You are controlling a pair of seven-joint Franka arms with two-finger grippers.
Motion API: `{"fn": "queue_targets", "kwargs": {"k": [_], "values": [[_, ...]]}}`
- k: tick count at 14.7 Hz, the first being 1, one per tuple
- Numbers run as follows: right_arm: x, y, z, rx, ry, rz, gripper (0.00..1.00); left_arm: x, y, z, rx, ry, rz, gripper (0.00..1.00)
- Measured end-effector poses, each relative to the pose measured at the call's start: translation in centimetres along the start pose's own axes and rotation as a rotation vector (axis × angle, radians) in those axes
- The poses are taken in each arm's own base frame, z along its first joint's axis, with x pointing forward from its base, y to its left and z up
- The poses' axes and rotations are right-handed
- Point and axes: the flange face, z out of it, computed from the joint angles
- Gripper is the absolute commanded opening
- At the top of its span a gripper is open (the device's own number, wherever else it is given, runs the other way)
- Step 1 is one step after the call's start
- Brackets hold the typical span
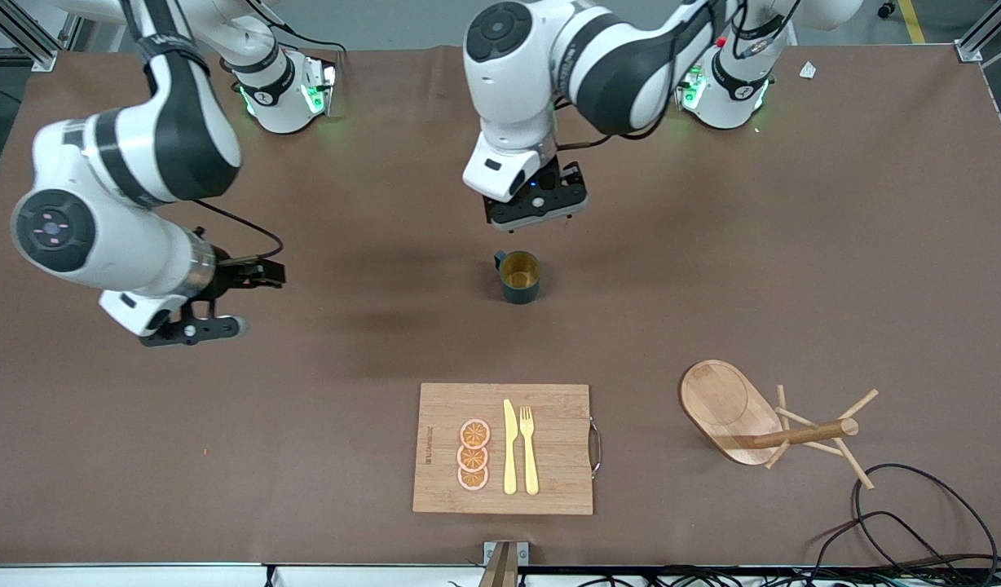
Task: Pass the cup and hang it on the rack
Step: 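Set the mug down and open the right gripper, then lower the left gripper over the mug while the right gripper withdraws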
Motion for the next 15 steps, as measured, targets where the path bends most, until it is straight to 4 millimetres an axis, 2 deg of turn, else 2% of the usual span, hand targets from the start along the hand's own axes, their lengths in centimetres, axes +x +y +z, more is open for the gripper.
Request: {"fn": "queue_targets", "kwargs": {"k": [5, 7, 9, 12, 13, 15], "values": [[-2.1, 10.0, -2.7, -0.021, 0.008, 0.011, 1.00, -6.5, 4.9, 3.9, 0.051, 0.127, -0.095, 1.00], [-3.2, 12.9, -3.7, -0.019, 0.011, 0.044, 1.00, -9.5, 6.6, 5.6, 0.068, 0.189, -0.144, 1.00], [-4.3, 14.0, -4.9, -0.037, 0.011, 0.060, 1.00, -12.0, 7.9, 7.7, 0.080, 0.262, -0.200, 1.00], [-5.3, 14.2, -7.5, -0.087, 0.035, 0.062, 1.00, -14.5, 9.4, 11.7, 0.090, 0.374, -0.280, 0.99], [-5.6, 14.4, -8.3, -0.098, 0.037, 0.068, 1.00, -14.9, 9.6, 13.0, 0.095, 0.404, -0.295, 0.92], [-6.1, 15.6, -8.9, -0.095, 0.028, 0.091, 1.00, -15.5, 10.0, 15.9, 0.113, 0.444, -0.296, 0.87]]}}
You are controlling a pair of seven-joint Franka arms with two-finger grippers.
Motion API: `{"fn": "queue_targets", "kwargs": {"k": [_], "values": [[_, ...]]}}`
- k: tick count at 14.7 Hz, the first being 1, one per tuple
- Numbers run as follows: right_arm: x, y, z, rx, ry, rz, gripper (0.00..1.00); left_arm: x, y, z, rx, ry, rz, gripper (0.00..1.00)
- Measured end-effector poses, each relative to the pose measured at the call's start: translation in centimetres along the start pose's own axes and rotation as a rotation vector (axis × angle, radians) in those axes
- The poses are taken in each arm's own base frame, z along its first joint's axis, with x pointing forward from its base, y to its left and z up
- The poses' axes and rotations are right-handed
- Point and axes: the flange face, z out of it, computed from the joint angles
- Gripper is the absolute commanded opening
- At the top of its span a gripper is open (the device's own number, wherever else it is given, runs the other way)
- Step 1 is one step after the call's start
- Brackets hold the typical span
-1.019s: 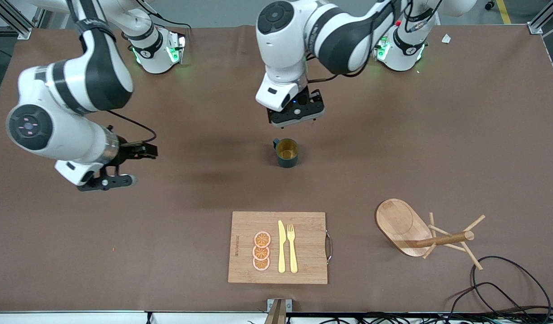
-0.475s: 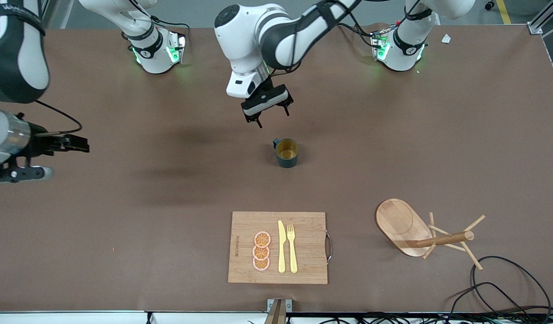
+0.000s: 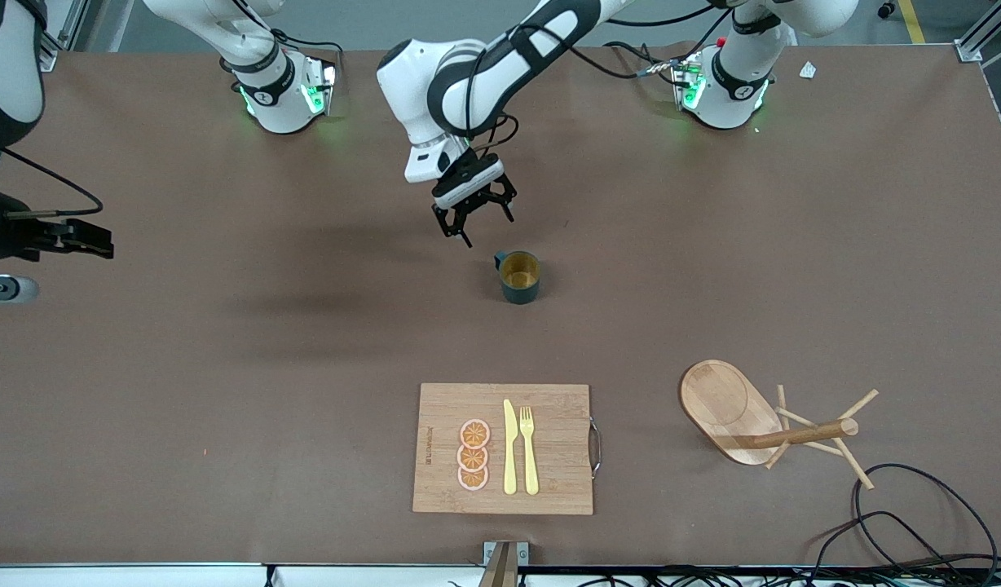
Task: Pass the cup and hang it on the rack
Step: 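Lower the left gripper over the mug while the right gripper withdraws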
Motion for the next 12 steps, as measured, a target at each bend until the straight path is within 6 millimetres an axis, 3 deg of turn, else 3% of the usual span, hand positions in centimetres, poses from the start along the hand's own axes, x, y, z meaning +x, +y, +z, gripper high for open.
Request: {"fn": "queue_targets", "kwargs": {"k": [4, 9, 12], "values": [[-0.2, 1.9, 0.3, 0.016, -0.005, 0.033, 1.00, -2.4, 0.6, 3.2, 0.027, 0.026, 0.003, 0.79], [0.2, 0.0, 0.5, 0.023, -0.013, 0.000, 1.00, -4.1, 1.1, 6.1, 0.052, 0.067, -0.040, 0.69], [0.0, -0.5, 0.7, 0.025, -0.042, -0.008, 1.00, -4.7, 1.2, 6.9, 0.058, 0.070, -0.043, 0.62]]}}
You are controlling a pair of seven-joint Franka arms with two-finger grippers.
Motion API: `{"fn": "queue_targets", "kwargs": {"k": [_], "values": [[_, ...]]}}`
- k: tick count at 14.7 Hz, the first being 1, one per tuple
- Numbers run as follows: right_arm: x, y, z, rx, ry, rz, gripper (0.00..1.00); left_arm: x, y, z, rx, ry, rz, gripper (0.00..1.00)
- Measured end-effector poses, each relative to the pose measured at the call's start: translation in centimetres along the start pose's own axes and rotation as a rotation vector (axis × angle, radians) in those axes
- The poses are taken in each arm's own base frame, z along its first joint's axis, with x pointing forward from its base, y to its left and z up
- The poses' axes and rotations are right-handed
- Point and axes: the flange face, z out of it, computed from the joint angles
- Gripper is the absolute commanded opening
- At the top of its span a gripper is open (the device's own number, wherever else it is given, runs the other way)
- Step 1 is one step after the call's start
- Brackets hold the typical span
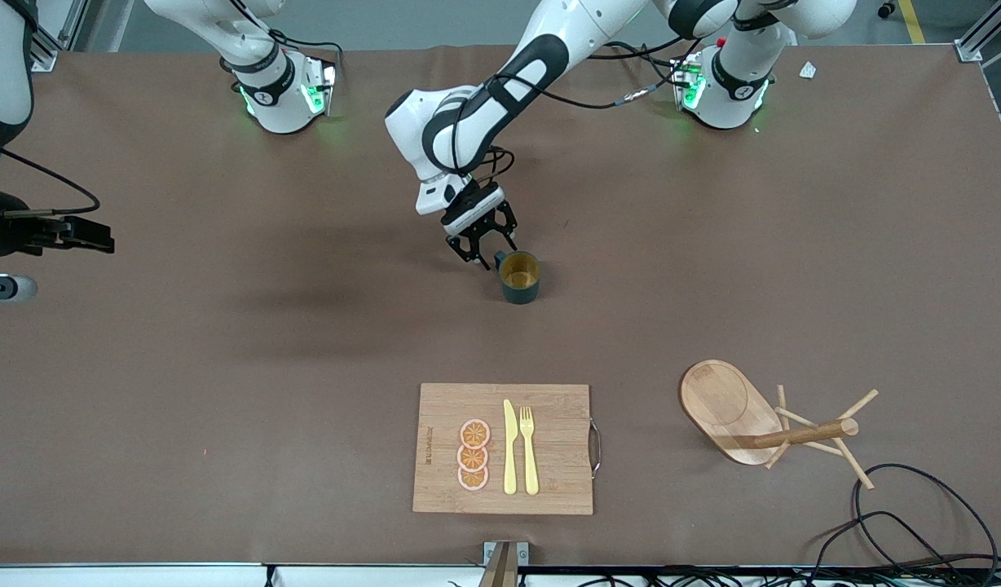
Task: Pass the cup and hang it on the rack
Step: 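Lower the left gripper over the mug while the right gripper withdraws, then grasp the teal mug rim with the left gripper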
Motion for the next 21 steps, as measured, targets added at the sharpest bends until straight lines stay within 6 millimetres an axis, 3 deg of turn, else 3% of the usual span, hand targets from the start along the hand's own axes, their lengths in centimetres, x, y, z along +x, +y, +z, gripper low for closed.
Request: {"fn": "queue_targets", "kwargs": {"k": [4, 9, 14, 17, 19, 21], "values": [[-0.3, -0.2, -0.6, 0.039, 0.016, -0.001, 1.00, -0.4, 0.2, 0.3, 0.002, -0.001, 0.002, 0.55], [-2.1, 0.4, -2.4, 0.060, 0.035, 0.010, 1.00, -0.6, 0.2, 1.3, 0.009, 0.014, 0.007, 0.45], [-5.5, 0.6, -4.8, 0.062, 0.080, 0.013, 1.00, -0.3, 0.6, 1.2, -0.002, 0.012, -0.010, 0.10], [-7.4, 0.6, -5.8, 0.064, 0.101, 0.014, 1.00, -0.1, 0.9, 0.7, -0.019, 0.004, -0.023, 0.03], [-8.5, 0.6, -6.5, 0.064, 0.117, 0.014, 1.00, 0.9, 1.4, -0.2, -0.036, 0.001, -0.041, 0.03], [-9.3, 0.7, -7.2, 0.064, 0.131, 0.015, 1.00, 3.4, 1.8, -1.4, -0.055, -0.005, -0.080, 0.02]]}}
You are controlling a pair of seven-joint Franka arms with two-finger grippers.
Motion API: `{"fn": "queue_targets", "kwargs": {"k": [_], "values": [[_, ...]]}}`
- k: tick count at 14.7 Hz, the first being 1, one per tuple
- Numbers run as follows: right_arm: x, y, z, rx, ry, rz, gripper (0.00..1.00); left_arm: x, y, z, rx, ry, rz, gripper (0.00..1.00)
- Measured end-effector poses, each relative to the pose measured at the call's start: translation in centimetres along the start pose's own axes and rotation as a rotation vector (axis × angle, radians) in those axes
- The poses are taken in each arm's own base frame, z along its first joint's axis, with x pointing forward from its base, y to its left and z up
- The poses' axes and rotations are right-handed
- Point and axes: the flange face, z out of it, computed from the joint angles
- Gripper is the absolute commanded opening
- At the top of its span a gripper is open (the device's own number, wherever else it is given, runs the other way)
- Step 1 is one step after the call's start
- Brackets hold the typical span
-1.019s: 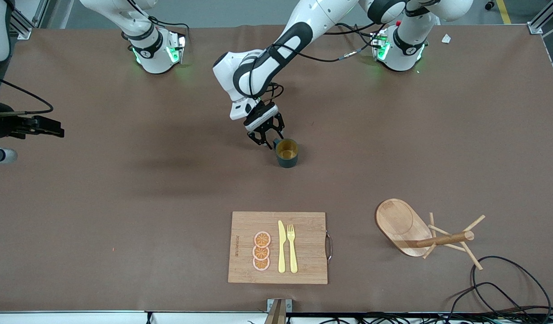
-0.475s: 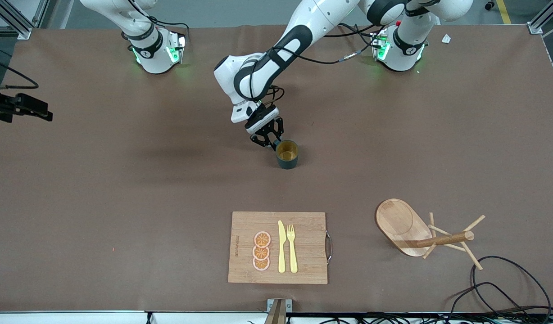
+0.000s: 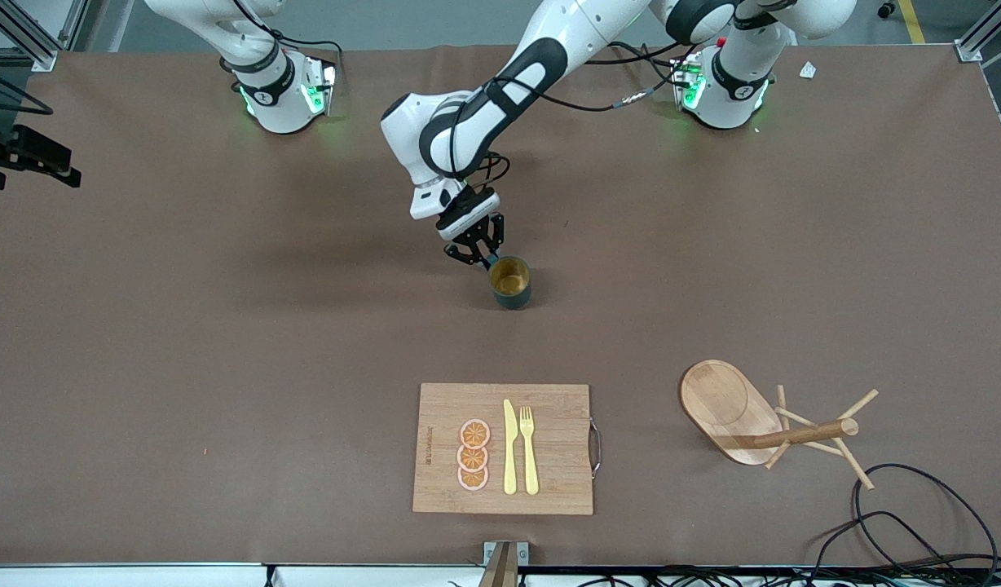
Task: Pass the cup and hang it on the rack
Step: 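Grasp the teal mug rim with the left gripper, then lift and carry the mug with the left gripper to the rack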
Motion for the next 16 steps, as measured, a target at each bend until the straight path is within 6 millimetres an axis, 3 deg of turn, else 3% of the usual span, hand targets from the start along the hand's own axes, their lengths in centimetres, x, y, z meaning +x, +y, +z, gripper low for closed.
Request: {"fn": "queue_targets", "kwargs": {"k": [3, 6, 9, 12, 16], "values": [[-0.8, 0.0, -0.7, 0.001, 0.005, 0.001, 1.00, 7.5, 0.9, -1.7, -0.004, -0.051, -0.084, 0.02], [-1.3, 0.0, -1.0, 0.001, 0.005, 0.001, 1.00, 17.8, 0.7, -3.8, -0.006, -0.170, -0.137, 0.02], [-1.3, -0.1, -0.8, 0.001, -0.001, -0.001, 1.00, 27.5, -0.8, -4.8, -0.036, -0.287, -0.219, 0.02], [-1.3, -0.1, -0.8, 0.001, 0.002, -0.001, 1.00, 36.2, -3.1, -3.5, -0.067, -0.422, -0.293, 0.02], [-1.3, -0.1, -0.8, -0.003, 0.005, -0.002, 1.00, 46.9, -7.4, 0.7, -0.127, -0.571, -0.389, 0.02]]}}
